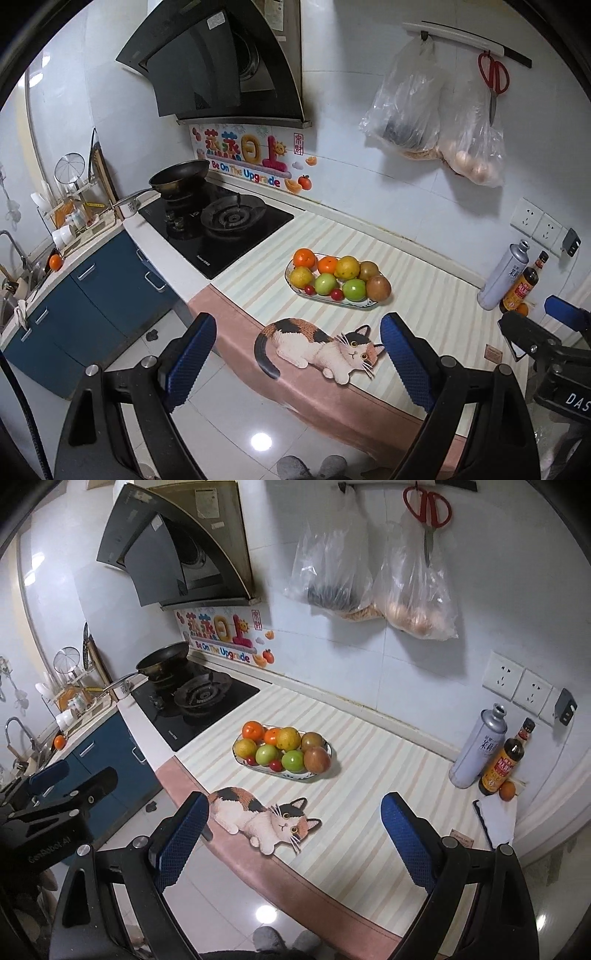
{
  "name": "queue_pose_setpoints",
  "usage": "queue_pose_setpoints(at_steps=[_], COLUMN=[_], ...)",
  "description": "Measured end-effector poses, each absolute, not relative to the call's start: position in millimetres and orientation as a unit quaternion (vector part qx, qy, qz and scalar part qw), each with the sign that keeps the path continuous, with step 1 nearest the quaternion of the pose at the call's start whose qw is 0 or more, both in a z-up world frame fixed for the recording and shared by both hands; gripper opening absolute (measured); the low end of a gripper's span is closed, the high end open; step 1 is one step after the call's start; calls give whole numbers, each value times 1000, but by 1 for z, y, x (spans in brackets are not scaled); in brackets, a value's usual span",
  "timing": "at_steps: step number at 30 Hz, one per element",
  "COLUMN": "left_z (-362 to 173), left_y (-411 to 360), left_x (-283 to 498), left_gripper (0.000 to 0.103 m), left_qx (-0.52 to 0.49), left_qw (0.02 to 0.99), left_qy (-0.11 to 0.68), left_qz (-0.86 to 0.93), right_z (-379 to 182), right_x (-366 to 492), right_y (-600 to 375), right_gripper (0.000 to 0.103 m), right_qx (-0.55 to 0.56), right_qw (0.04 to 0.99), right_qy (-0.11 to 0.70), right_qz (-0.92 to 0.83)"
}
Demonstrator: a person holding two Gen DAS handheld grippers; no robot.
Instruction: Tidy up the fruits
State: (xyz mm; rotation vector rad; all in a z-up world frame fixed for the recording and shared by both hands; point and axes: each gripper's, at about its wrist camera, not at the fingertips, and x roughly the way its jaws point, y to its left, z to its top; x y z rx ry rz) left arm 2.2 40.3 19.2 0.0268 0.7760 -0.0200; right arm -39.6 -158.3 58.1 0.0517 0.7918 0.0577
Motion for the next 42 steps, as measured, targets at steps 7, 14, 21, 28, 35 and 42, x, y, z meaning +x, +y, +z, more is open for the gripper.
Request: queue_pose_setpoints(at_steps=[7, 14, 21, 28, 35, 42], left_z=[22, 13, -5, -29, -49, -55], left_y=[36, 28, 25, 25, 25, 28], left_x=[0, 19, 56, 95, 125, 140], left_gripper=[91, 91, 91, 91, 91, 91], left_qx=[14, 22, 18, 21, 30, 31], left_qw=[928, 921, 911, 899, 891, 888], left_qy=[372, 389, 411, 437, 452, 458], left_qz=[-11, -13, -4, 3, 13, 14], right_z=[60, 44, 25, -1, -29, -45], right_x=[-41, -12, 37, 82, 111, 126], right_y=[-164, -175, -184, -184, -181, -177], right_gripper=[97, 97, 97, 97, 97, 97], right_qx=[37, 43, 48, 47, 46, 44], right_qw=[920, 917, 909, 900, 887, 880], right_qy=[389, 396, 413, 434, 459, 473], right_qz=[36, 26, 19, 9, 2, 2])
